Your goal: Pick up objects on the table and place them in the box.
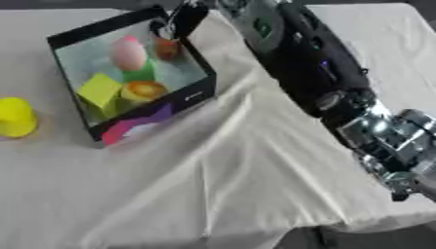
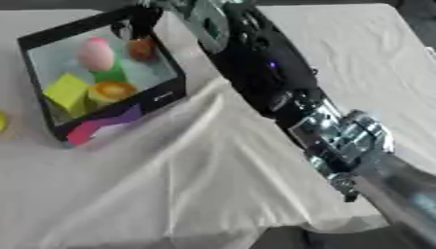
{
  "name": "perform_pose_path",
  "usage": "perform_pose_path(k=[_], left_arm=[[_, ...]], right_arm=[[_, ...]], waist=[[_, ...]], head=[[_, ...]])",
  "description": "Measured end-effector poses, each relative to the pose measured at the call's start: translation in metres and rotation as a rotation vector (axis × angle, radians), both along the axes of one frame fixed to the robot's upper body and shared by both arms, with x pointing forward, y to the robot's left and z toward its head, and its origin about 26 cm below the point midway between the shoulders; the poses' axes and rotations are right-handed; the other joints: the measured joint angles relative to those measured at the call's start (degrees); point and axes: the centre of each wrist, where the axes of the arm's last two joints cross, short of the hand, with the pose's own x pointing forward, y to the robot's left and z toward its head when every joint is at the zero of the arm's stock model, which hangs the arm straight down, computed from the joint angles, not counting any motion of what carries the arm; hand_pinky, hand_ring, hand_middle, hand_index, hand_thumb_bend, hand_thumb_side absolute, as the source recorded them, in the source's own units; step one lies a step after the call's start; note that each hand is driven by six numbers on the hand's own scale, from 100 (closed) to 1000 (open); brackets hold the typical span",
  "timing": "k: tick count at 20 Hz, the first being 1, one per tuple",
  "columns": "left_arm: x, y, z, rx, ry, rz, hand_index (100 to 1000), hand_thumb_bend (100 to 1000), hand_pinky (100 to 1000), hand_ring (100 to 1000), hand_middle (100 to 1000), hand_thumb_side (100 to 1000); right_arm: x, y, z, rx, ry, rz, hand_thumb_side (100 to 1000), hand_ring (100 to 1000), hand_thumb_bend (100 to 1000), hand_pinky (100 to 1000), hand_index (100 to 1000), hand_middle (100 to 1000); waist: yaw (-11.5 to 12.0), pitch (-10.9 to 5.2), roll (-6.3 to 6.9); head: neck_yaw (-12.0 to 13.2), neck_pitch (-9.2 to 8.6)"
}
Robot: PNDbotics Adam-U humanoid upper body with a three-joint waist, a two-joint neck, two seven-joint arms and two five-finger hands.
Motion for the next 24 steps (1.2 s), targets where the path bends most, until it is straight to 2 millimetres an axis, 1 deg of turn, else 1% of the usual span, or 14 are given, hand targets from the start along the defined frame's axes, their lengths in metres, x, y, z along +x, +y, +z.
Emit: perform_pose_path(k=[1,2,5,7,8,10,11,12,14,15,18,19,23,24], left_arm=[[0.000,0.000,0.000,0.000,0.001,0.001,752,100,789,841,742,650],[0.000,0.000,0.000,0.001,0.001,0.001,752,100,789,841,742,651],[0.000,0.000,0.000,0.003,0.003,0.000,753,100,789,841,742,655],[0.000,0.000,0.000,0.004,0.003,-0.002,753,100,790,842,742,657],[0.000,0.000,0.000,0.004,0.003,-0.004,753,100,790,842,742,660],[0.001,-0.001,0.001,0.002,-0.002,-0.007,753,100,790,844,743,660],[0.002,-0.003,0.002,-0.002,-0.007,-0.011,753,100,790,844,743,660],[0.002,-0.004,0.003,-0.005,-0.011,-0.015,754,100,790,844,743,658],[0.003,-0.007,0.005,-0.006,-0.019,-0.028,754,100,790,845,743,656],[0.004,-0.008,0.005,-0.005,-0.021,-0.032,754,100,790,845,743,655],[0.004,-0.011,0.007,-0.004,-0.027,-0.045,754,100,791,845,744,654],[0.004,-0.012,0.008,-0.002,-0.028,-0.051,755,100,791,845,744,651],[0.004,-0.016,0.010,0.008,-0.031,-0.068,755,100,791,846,744,643],[0.004,-0.017,0.011,0.012,-0.033,-0.072,756,100,791,846,744,617]], right_arm=[[-0.008,-0.006,0.008,0.034,-0.012,0.007,100,816,162,848,965,788],[-0.015,-0.012,0.014,0.066,-0.024,0.009,100,806,116,843,966,789],[-0.034,-0.030,0.027,0.162,-0.059,-0.006,100,810,100,841,957,797],[-0.044,-0.045,0.030,0.259,-0.070,-0.025,100,807,100,823,913,760],[-0.048,-0.054,0.030,0.319,-0.071,-0.035,100,796,100,808,913,747],[-0.056,-0.075,0.027,0.454,-0.075,-0.054,100,790,100,805,911,740],[-0.059,-0.086,0.024,0.522,-0.078,-0.064,112,790,100,806,908,739],[-0.063,-0.097,0.021,0.585,-0.081,-0.076,295,792,100,808,905,741],[-0.068,-0.117,0.012,0.693,-0.080,-0.108,469,797,100,814,903,747],[-0.071,-0.127,0.006,0.740,-0.077,-0.127,461,802,100,818,905,752],[-0.077,-0.153,-0.017,0.860,-0.042,-0.182,481,810,100,825,913,765],[-0.079,-0.160,-0.024,0.897,-0.024,-0.198,510,808,100,824,915,768],[-0.083,-0.182,-0.048,1.033,0.027,-0.236,550,779,100,809,903,754],[-0.084,-0.186,-0.052,1.063,0.028,-0.240,572,769,100,803,899,750]], waist=[[-0.2,0.00,0.01],[-0.5,-0.06,0.01],[-1.0,-0.17,0.01],[-1.4,-0.17,0.01],[-1.6,-0.17,0.01],[-1.6,-0.17,0.01],[-1.7,-0.17,0.01],[-1.7,-0.17,0.01],[-1.8,-0.17,0.01],[-1.8,-0.17,0.01],[-1.8,-0.17,0.01],[-1.8,-0.17,0.01],[-1.8,-0.17,0.19],[-1.8,-0.17,0.30]], head=[[0.2,0.00],[0.5,0.00],[1.0,0.00],[1.5,0.00],[1.7,0.00],[2.3,0.00],[2.6,0.00],[2.8,0.00],[3.2,0.00],[3.4,0.00],[4.3,0.00],[4.6,0.00],[5.5,0.00],[5.7,0.00]])
